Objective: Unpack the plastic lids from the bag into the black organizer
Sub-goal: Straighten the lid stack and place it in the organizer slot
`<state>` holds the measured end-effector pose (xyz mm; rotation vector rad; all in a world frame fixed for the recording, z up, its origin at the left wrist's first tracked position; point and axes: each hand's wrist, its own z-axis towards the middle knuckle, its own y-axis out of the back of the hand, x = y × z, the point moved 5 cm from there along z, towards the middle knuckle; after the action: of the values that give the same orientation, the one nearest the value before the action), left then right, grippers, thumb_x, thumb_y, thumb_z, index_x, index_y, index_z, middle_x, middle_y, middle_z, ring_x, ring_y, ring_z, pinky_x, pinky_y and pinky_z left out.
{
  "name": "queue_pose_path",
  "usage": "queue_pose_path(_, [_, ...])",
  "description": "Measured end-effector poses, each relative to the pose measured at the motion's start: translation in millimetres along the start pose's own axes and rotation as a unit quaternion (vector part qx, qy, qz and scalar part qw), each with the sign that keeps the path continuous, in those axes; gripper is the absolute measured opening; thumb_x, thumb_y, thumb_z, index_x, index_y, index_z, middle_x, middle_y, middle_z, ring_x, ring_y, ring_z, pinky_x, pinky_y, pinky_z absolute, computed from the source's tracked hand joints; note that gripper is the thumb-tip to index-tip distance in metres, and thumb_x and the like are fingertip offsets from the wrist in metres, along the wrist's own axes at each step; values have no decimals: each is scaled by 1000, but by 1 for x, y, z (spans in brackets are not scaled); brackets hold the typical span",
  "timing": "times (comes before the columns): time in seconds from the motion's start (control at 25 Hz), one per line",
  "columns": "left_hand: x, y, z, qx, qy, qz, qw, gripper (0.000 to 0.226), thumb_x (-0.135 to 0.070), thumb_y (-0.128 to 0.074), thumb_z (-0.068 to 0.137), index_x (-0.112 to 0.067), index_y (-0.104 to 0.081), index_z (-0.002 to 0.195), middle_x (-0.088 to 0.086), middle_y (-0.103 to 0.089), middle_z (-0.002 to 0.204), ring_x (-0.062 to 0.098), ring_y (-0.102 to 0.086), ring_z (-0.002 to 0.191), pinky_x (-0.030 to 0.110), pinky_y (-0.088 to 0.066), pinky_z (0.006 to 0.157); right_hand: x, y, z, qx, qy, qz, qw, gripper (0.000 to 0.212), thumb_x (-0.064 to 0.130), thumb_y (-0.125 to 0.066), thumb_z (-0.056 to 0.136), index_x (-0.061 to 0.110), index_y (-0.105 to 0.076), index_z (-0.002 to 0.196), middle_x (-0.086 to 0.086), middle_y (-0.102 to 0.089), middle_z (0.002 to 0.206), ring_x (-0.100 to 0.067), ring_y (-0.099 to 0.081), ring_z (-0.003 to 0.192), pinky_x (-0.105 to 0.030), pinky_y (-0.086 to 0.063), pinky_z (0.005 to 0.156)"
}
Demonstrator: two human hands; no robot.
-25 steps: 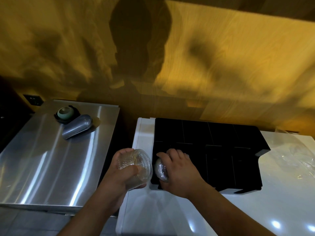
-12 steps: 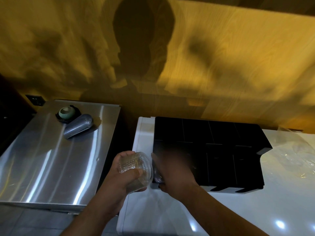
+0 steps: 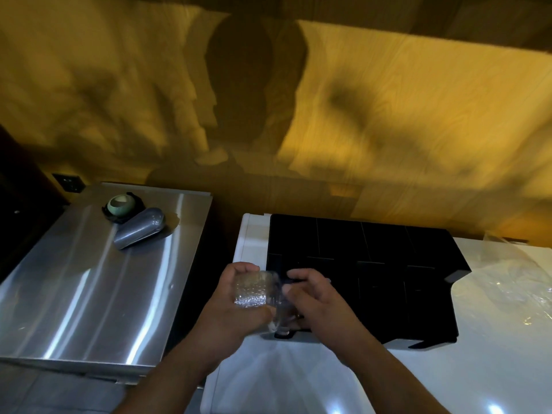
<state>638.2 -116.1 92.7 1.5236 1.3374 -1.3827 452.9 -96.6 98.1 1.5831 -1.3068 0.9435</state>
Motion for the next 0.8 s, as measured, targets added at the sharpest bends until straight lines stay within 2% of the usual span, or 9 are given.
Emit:
queue_pose_path(0.04, [-3,-7,0,18,-10,14,1000,76,-19,-91,54,-41,-60,120,4,-73,110,22,-76,91,32,-63,68,2,-8,-2,54,-42,59,996,38,59,-74,82,47,-63,117,8,-76,110,-23,-77,101,-42,-65,82])
queue_pose_path(0.12, [-9,-21,2,52,-27,46,997,78,-19,-96,60,-47,-57,122,-10,-75,106,17,-78,95,27,-64,67,9,-15,-5,111,-58,107,986,54,56,-82,81,38,-60,127,2,-76,120,-26,-75,109,-48,-64,89])
queue_pose_path(0.2, [-11,-31,2,77,-36,58,995,81,-15,-97,64,-49,-55,124,-13,-75,111,18,-78,100,27,-65,68,13,-12,-6,105,-46,142,983,58,46,-86,80,30,-60,130,-4,-76,123,-28,-74,111,-49,-63,91])
queue_pose_path(0.28, [-13,-35,1,100,-34,51,993,82,-14,-100,66,-47,-55,126,-10,-75,118,22,-78,105,30,-65,74,13,-5,-9,105,-47,170,979,53,38,-85,82,27,-62,129,-8,-75,125,-30,-74,112,-44,-63,85])
queue_pose_path(0.4, [-15,-39,-1,117,-33,49,991,83,-19,-102,65,-46,-55,127,-9,-74,121,23,-77,109,32,-65,79,11,2,-12,124,-48,194,972,52,35,-86,84,25,-63,129,-12,-73,128,-32,-72,116,-41,-61,82])
queue_pose_path(0.52, [-15,-40,1,110,-31,38,993,79,-17,-100,65,-46,-58,125,-10,-75,117,23,-78,105,33,-65,76,9,6,-12,130,-38,207,969,54,33,-86,85,22,-61,132,-16,-71,131,-37,-70,118,-52,-61,89])
queue_pose_path(0.64, [-16,-39,3,105,-35,34,993,78,-18,-98,65,-43,-57,127,-11,-74,115,21,-77,102,31,-64,74,6,7,-11,127,-35,212,968,56,31,-83,89,19,-57,137,-18,-69,134,-41,-68,121,-69,-51,101])
queue_pose_path(0.8, [-15,-34,5,97,-33,33,994,78,-21,-97,65,-43,-57,129,-9,-75,114,23,-77,103,32,-64,75,7,4,-11,120,-34,220,967,55,32,-82,90,17,-56,136,-17,-69,134,-42,-67,122,-74,-47,102])
